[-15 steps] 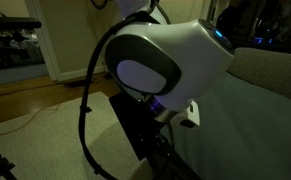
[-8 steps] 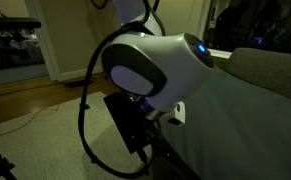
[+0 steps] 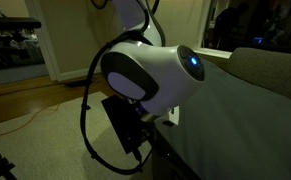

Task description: Close the zip

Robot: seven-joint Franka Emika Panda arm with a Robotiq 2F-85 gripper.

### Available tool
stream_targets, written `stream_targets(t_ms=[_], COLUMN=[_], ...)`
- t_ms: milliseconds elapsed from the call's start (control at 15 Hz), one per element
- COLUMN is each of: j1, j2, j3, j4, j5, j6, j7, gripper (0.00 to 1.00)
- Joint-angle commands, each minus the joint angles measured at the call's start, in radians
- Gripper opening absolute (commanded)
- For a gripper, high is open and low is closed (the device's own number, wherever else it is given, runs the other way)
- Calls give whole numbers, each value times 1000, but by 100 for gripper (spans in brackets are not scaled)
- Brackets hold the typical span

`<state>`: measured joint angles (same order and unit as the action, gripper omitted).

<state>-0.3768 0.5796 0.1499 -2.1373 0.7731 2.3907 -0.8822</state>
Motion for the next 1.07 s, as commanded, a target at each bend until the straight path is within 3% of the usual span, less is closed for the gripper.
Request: stream_targets(t_ms=[0,1000], j1=[17,67], j2=[23,174], j3=[-11,-35], j4=[21,128], j5=[72,200], j6=[-7,12], j7=[-54,-143], gripper=[100,100])
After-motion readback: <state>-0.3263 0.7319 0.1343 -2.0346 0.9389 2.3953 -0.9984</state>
